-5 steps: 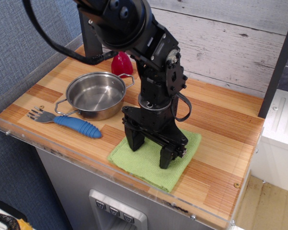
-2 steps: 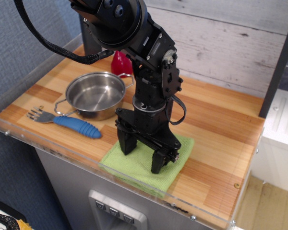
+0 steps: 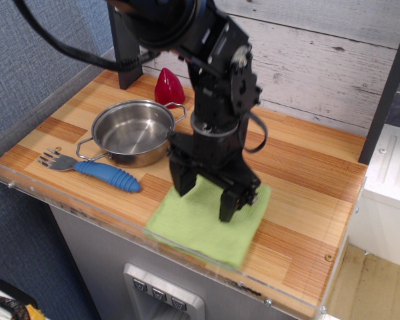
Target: Move the cloth to the bottom of the table beside the spoon.
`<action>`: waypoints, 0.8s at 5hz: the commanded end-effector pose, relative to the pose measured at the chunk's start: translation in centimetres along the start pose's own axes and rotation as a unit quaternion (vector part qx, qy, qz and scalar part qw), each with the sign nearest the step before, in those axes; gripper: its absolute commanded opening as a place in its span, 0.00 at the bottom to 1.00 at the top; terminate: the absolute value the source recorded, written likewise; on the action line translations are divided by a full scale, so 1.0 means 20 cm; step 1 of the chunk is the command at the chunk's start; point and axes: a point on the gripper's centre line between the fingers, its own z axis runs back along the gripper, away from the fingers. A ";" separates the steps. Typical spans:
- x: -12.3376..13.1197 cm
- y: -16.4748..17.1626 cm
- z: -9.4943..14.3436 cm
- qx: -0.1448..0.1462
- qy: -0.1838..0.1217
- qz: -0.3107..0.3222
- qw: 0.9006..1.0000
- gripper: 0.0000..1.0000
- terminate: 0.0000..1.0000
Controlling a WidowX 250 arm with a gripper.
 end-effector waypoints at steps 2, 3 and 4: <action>0.08 -0.03 0.27 0.015 0.000 -0.022 1.000 1.00 0.00; 0.08 -0.04 0.31 0.011 0.002 -0.025 1.000 1.00 0.00; 0.13 -0.12 0.32 -0.024 -0.033 -0.055 0.998 1.00 0.00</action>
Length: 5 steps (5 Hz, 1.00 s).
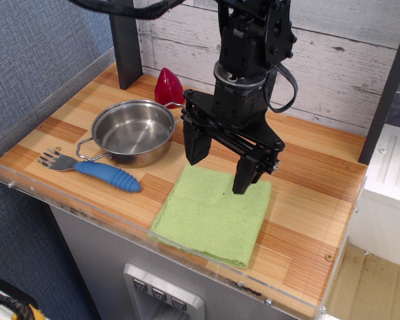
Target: Move the cloth to the bottom of the table beside the spoon.
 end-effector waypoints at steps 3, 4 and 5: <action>0.10 -0.24 0.35 -0.041 -0.115 -0.072 0.990 1.00 0.00; 0.06 -0.25 0.41 -0.048 -0.117 -0.080 0.989 1.00 0.00; 0.01 -0.28 0.47 -0.048 -0.127 -0.088 0.987 1.00 0.00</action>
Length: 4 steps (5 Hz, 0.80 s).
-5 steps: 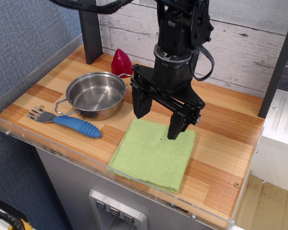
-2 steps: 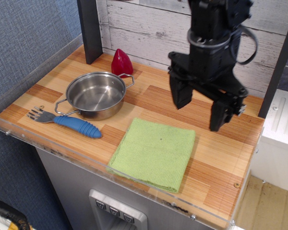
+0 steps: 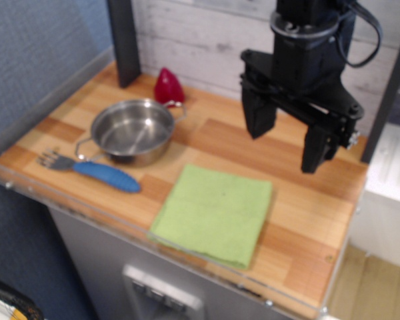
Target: Move the cloth to the bottom of the table beside the spoon.
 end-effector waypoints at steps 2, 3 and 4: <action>-0.10 -0.20 0.23 -0.034 -0.019 0.112 0.993 1.00 0.00; -0.18 -0.25 0.26 -0.007 -0.005 0.225 0.974 1.00 0.00; -0.26 -0.28 0.30 0.035 0.000 0.306 0.951 1.00 0.00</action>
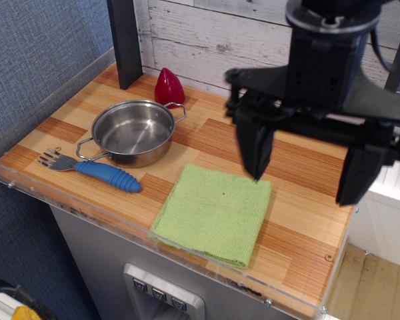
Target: Move the cloth to the bottom of the table beside the spoon.
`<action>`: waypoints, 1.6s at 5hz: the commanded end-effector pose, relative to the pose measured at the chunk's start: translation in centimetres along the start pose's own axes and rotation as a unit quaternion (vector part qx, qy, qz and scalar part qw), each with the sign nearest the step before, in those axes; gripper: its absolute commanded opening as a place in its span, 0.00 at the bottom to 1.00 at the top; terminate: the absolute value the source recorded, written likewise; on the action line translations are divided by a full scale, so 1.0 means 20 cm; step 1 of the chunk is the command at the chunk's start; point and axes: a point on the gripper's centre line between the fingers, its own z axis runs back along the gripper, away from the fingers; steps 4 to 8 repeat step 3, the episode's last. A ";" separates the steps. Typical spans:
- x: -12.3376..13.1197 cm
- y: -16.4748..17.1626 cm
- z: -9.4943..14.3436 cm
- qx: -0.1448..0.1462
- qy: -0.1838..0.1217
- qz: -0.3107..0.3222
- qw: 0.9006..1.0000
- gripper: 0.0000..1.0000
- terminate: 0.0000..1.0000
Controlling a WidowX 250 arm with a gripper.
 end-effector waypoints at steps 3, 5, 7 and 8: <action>-0.11 0.08 0.21 0.069 -0.029 0.101 0.992 1.00 1.00; -0.11 0.08 0.21 0.069 -0.029 0.101 0.992 1.00 1.00; -0.11 0.08 0.21 0.069 -0.029 0.101 0.992 1.00 1.00; -0.11 0.08 0.21 0.069 -0.029 0.101 0.992 1.00 1.00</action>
